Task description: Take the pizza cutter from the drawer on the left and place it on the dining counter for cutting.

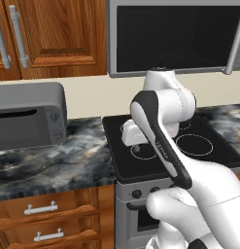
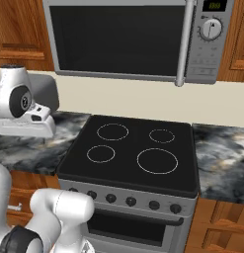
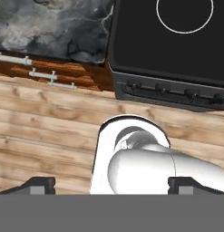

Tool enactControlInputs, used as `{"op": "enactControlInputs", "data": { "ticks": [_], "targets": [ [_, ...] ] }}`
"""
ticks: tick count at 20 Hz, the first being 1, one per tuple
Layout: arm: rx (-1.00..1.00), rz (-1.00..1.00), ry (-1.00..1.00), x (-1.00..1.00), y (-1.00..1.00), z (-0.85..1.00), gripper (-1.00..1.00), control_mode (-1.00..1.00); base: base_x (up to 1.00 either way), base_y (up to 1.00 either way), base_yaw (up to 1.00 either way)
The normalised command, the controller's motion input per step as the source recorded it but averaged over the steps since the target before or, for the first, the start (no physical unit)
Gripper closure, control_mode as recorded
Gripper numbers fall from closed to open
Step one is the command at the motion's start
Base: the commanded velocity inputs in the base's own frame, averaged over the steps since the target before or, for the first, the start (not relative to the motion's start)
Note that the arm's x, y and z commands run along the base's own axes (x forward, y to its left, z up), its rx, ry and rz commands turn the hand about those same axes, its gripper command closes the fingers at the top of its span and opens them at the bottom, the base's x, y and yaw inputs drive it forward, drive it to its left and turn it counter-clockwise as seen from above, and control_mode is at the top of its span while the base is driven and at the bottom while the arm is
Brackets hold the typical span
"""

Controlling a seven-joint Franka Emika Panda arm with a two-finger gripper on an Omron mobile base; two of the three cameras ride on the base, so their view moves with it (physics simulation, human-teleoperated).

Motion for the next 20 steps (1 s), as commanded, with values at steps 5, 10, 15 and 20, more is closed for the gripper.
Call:
{"op": "enactControlInputs", "data": {
  "ticks": [5, 10, 15, 20],
  "targets": [
    [-0.02, 0.12, 0.00, -0.24, 0.62, 0.00, -1.00, -1.00, 0.00, 0.00, 0.00],
    [-0.06, 0.21, -0.02, -0.07, 0.76, -0.05, -1.00, -1.00, 0.00, 0.00, 0.00],
    [-0.09, 0.28, -0.08, -0.01, 0.72, -0.17, -1.00, -1.00, 0.00, 0.00, 0.00],
    [-0.11, 0.31, -0.15, -0.16, 0.67, -0.52, -1.00, -1.00, 0.00, 0.00, 0.00]
  ]
}}
